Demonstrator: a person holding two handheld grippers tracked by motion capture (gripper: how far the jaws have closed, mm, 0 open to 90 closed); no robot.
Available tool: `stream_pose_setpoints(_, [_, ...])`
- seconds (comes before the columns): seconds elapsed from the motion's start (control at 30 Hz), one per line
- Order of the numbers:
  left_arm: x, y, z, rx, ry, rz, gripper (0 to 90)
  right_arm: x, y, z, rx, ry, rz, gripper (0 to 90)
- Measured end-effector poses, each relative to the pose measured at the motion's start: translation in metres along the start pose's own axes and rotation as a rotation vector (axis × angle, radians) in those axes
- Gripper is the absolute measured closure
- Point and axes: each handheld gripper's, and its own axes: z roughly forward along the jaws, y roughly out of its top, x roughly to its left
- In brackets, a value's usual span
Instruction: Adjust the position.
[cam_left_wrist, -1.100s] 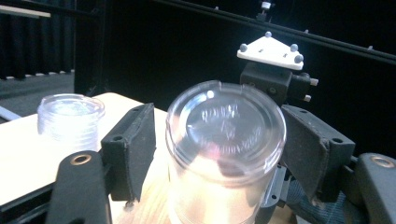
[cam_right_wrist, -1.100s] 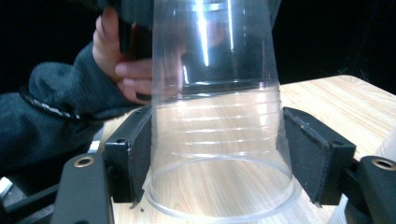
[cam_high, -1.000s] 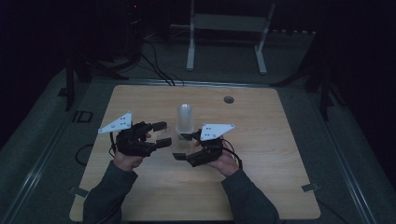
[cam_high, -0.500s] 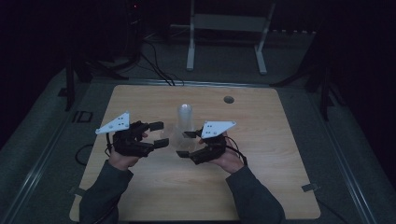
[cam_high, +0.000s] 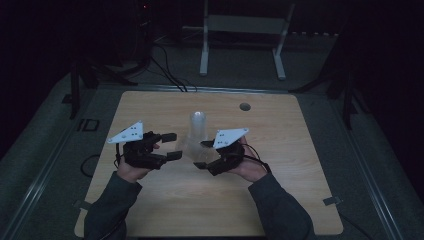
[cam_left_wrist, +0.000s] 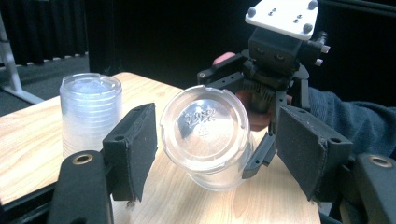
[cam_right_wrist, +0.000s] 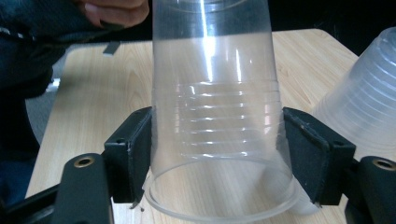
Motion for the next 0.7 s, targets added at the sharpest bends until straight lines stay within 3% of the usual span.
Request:
stream_pose_setpoints(0.27, [0.0034,-0.0039,0.0014,0.019,-0.012,0.002,31.1,-0.0018,-0.0012,-0.0024,0.055,0.009,-0.033,29.0])
stream_pose_setpoints(0.7, [0.0014,-0.0068,0.0091,0.106,0.003,0.034,30.8,-0.0045,0.0028,-0.004,0.18,0.016,-0.111,29.0])
